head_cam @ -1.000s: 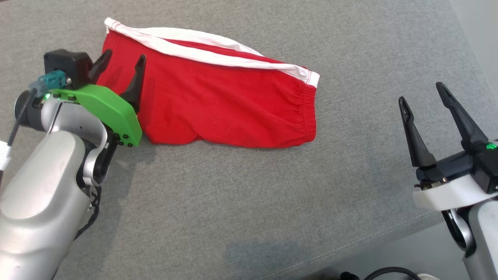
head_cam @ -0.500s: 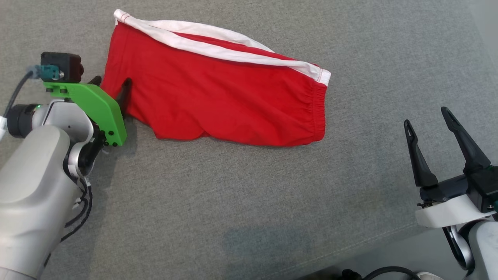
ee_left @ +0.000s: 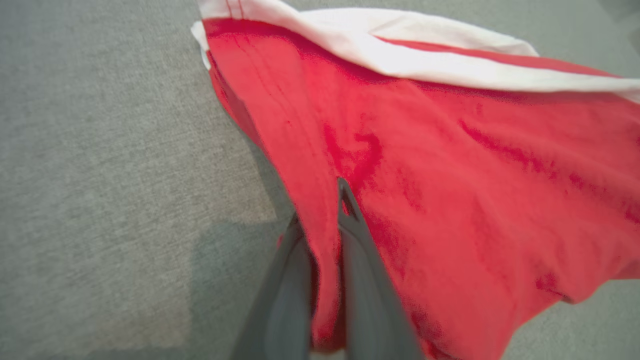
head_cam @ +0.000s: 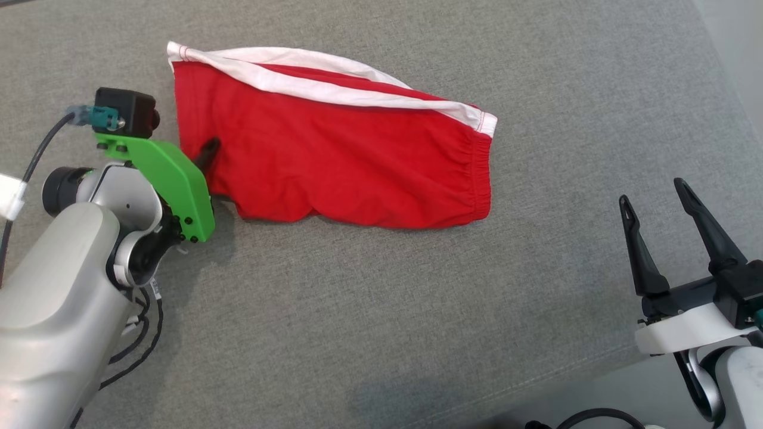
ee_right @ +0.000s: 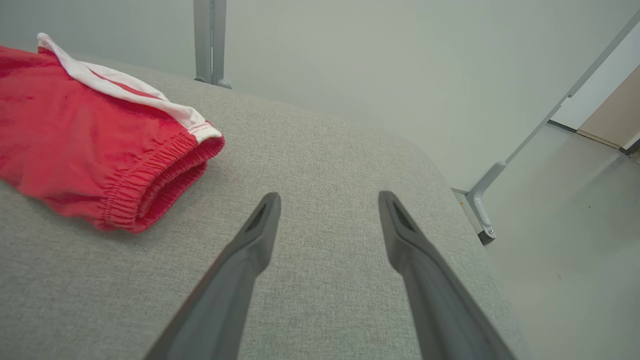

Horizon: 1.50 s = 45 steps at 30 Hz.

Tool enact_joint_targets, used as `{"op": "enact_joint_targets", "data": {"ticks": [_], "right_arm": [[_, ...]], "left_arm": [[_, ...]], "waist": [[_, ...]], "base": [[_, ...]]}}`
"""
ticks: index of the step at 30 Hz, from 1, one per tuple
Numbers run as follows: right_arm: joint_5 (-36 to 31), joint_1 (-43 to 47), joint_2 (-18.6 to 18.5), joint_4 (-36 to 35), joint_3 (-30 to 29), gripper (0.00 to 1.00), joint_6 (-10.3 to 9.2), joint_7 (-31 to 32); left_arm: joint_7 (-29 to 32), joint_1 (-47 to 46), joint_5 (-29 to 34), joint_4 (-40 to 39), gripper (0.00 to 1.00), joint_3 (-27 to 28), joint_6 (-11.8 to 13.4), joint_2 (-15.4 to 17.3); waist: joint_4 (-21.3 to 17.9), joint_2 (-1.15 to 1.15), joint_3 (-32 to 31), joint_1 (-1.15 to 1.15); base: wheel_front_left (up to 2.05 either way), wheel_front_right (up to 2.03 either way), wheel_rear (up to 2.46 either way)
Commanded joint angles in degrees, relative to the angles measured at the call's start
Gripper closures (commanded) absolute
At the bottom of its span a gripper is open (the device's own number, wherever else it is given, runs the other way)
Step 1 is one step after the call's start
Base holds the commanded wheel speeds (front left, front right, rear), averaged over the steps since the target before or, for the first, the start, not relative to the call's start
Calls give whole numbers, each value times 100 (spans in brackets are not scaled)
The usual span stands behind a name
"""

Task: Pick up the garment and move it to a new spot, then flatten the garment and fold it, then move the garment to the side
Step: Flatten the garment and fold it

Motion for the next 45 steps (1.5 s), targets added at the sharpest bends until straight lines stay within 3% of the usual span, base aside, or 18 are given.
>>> {"op": "enact_joint_targets", "data": {"ticks": [1,4,7,10,13,16,20,27,30,31,32,39,45], "right_arm": [[44,43,-21,18,7,0,-4,-20],[86,127,-45,26,-86,0,-4,-20],[142,223,-103,88,-179,0,-4,-20],[164,347,-187,141,-86,0,-4,-20],[181,383,-230,149,-44,0,-4,-20],[221,384,-298,178,-51,0,-4,-19],[277,367,-358,228,30,0,-4,-19],[359,472,-461,305,64,0,-4,-16],[388,505,-537,338,33,0,-4,-16],[398,516,-558,344,32,0,-4,-16],[418,531,-586,357,25,0,-4,-16],[457,603,-691,438,-16,0,-4,-16],[523,766,-718,514,-93,0,-4,7]], "left_arm": [[-153,176,59,-163,100,30,93,89],[-604,743,-16,-966,100,250,506,143],[-638,1431,-43,-1924,100,225,937,252],[-753,2254,68,-2905,100,166,1539,329],[-867,2618,102,-3436,100,202,1838,367],[-942,2924,77,-3876,100,192,2031,349],[-1046,3242,49,-3829,100,214,2172,376],[-1405,3774,-107,-3433,100,173,2052,207],[-1638,3886,-6,-3171,46,148,2042,113],[-1730,3914,41,-3073,7,146,2051,83],[-1817,3939,41,-2969,0,147,2080,50],[-2193,4107,115,-2337,0,99,2158,-206],[-3181,4368,398,-1739,0,302,2401,-432]], "waist": [[64,1,-145,0],[201,1,-394,0],[457,1,-589,0],[756,1,-801,0],[904,1,-880,0],[1011,1,-905,0],[1056,1,-897,0],[1013,1,-907,0],[1029,1,-927,0],[1036,1,-939,0],[1046,1,-954,0],[1143,1,-1128,0],[1292,1,-1442,0]], "base": [[0,0,0],[0,0,0],[0,0,0],[0,0,0],[0,0,0],[0,0,0],[0,0,0],[0,0,0],[0,0,0],[0,0,0],[0,0,0],[0,0,0],[0,0,0]]}}
